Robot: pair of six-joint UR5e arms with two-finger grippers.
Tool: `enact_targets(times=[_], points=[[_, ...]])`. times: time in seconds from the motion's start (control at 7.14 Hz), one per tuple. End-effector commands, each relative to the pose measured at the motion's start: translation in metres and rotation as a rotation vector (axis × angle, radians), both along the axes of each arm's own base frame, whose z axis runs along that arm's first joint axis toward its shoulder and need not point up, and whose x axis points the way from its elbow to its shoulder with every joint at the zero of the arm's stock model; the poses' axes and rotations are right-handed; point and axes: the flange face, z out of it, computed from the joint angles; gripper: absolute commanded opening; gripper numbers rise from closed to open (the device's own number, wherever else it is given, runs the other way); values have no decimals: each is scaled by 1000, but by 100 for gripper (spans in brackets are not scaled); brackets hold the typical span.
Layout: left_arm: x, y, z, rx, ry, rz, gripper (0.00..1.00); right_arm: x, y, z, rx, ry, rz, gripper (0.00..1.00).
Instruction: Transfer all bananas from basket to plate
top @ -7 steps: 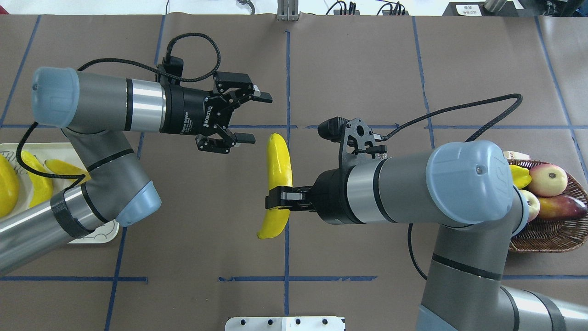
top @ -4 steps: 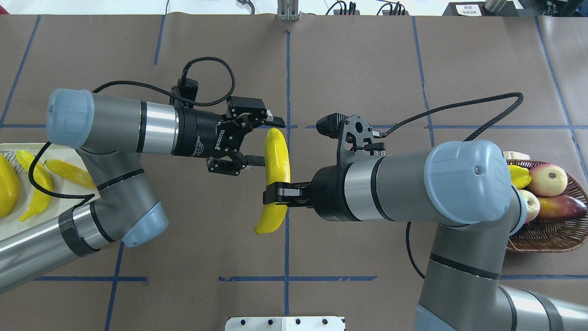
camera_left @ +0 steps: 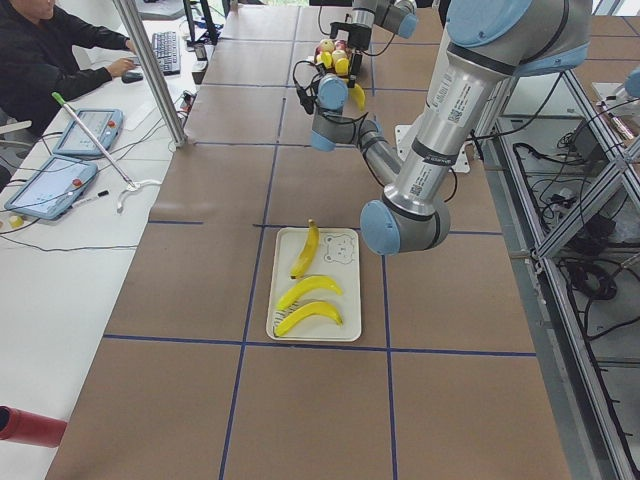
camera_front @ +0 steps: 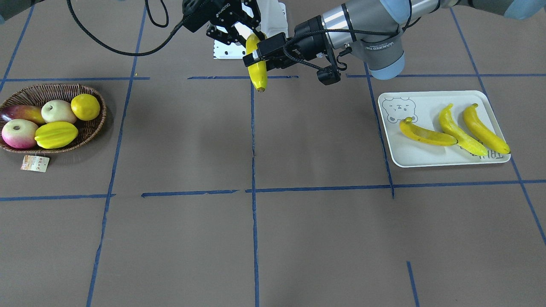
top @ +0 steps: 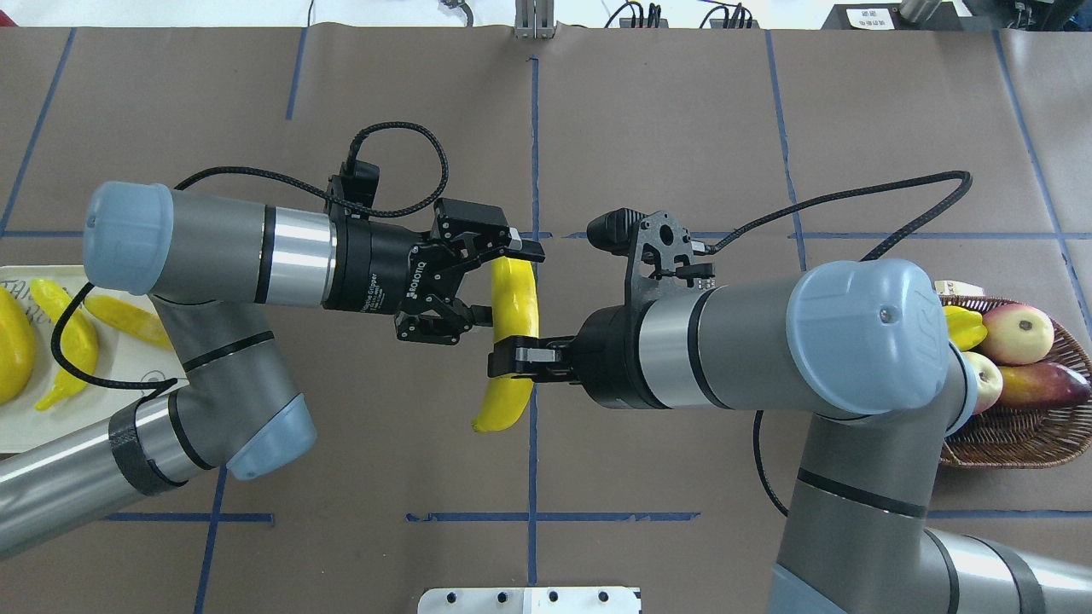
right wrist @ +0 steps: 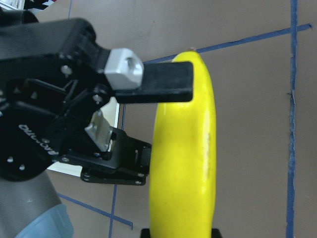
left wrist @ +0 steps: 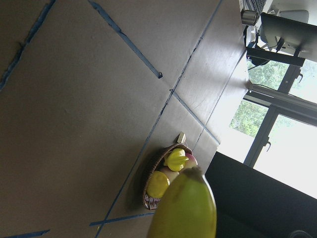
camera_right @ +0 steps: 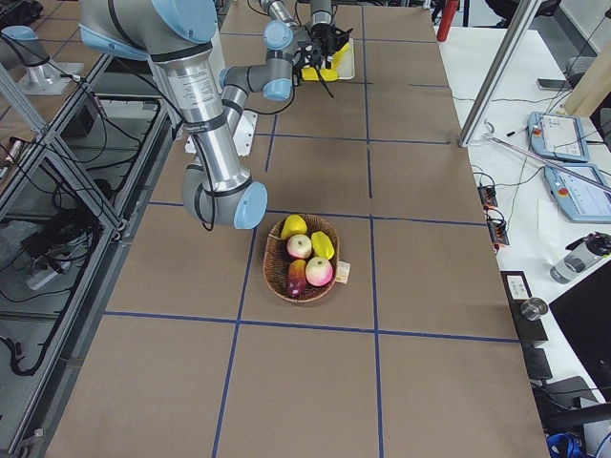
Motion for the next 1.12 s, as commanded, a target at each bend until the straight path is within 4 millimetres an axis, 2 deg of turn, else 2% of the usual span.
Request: enact_targets(times=[0.0, 0.14, 0.56, 0.7, 0.84, 0.98], points=[[1, 2, 1, 2, -2, 3, 9, 1, 0, -2, -2, -5, 1, 6], [-2, 5, 4, 2, -2, 4, 2, 2, 0, -5, -53, -21, 8, 98], [-4, 5, 11, 0, -14, 11, 0, 9, -1, -12, -81, -43, 15, 100], [-12, -1, 32, -26, -52, -3, 0, 19, -4, -13, -77, -50, 25, 100], [-32, -24, 44, -34, -130, 3, 0, 39, -9, -13, -68, -59, 35, 100], [-64, -53, 51, -5, -205, 0, 0, 62, -10, -8, -71, -61, 20, 100]])
